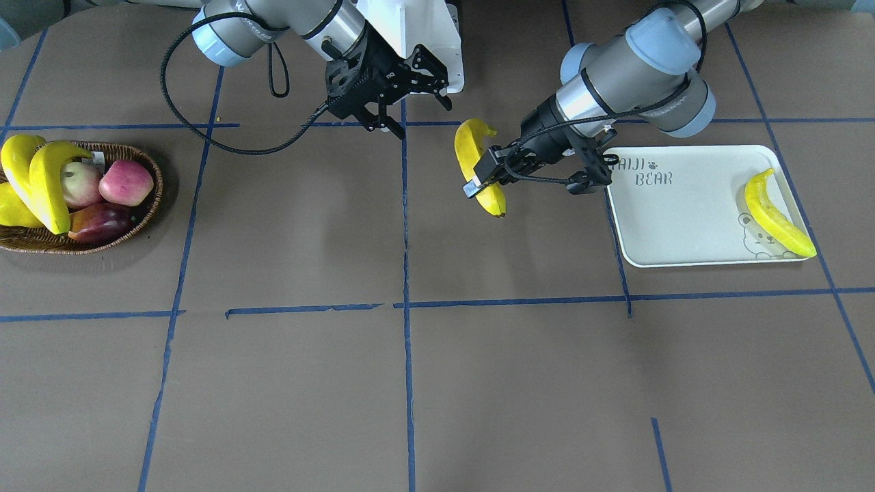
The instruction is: Transfer all bananas from basket to plate
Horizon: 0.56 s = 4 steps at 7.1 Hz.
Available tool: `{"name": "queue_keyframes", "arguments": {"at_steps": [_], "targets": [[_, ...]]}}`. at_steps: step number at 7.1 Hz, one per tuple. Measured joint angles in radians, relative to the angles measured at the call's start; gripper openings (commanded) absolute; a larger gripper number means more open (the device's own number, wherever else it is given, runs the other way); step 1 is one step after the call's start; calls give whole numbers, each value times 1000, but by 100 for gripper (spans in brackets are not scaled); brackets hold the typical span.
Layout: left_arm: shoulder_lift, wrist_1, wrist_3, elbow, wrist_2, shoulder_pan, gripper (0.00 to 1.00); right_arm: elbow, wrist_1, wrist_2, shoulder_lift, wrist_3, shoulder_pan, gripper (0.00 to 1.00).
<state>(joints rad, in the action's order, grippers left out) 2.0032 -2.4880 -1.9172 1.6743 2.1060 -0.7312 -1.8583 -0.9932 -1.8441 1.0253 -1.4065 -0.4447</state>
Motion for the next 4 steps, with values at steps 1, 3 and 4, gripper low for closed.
{"name": "queue_keyframes", "arguments": {"at_steps": [1,3,4], "targets": [[-62,2,4,3,-20,-18,0,-10,-45,-2,29,6,-9,100],[-206,6,12,3,-32,-72,0,-40,-241,3,47,19,-36,100],[-264,7,23,-3,-34,-100,0,-78,-385,3,48,58,-50,100]]}}
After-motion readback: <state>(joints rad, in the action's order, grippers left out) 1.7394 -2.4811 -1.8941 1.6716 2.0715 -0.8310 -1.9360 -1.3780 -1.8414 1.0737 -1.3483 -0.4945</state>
